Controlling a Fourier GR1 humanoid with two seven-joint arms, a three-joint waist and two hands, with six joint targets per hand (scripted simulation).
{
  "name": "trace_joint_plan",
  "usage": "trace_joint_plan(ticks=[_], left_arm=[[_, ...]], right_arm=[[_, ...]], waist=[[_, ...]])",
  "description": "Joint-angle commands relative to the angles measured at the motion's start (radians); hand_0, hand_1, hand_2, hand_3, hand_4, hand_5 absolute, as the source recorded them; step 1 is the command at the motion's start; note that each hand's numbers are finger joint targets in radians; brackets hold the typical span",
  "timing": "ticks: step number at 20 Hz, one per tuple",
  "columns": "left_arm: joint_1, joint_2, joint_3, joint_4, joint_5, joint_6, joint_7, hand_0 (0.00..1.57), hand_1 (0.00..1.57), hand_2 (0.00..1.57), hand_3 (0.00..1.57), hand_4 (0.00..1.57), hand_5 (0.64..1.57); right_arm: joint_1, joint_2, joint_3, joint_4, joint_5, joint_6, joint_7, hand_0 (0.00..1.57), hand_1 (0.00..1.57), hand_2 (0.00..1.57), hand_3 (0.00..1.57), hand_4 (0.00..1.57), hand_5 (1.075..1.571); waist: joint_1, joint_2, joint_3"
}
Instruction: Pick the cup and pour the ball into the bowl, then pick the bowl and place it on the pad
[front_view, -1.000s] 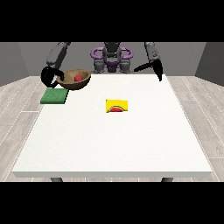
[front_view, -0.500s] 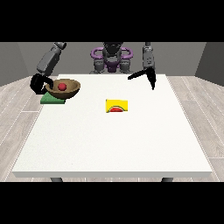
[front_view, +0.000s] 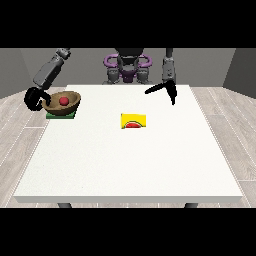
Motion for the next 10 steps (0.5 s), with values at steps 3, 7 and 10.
trace_joint_plan(ticks=[3,7,10], left_arm=[[-0.011,0.055,0.023,-0.092,0.011,-0.039,0.067,0.0,0.0,0.0,0.0,0.0,1.564],[0.038,0.031,-0.01,-0.167,0.004,-0.04,0.113,0.0,0.0,0.0,0.0,0.0,1.564],[0.081,0.002,-0.018,-0.14,-0.005,-0.014,0.098,0.0,0.0,0.0,0.0,0.0,1.566]], right_arm=[[-0.034,-0.063,0.003,0.042,0.023,0.014,-0.025,1.57,1.57,1.57,0.2,1.04,1.57],[-0.053,-0.032,-0.034,0.098,-0.025,0.049,0.004,1.57,1.57,1.57,0.0,0.91,1.568],[-0.053,-0.097,-0.027,0.107,-0.023,0.077,0.088,1.57,1.57,1.57,0.0,0.76,1.568]], waist=[[-0.009,0.033,-0.0008],[-0.016,0.0,-0.0007],[-0.03,-0.047,-0.0017]])
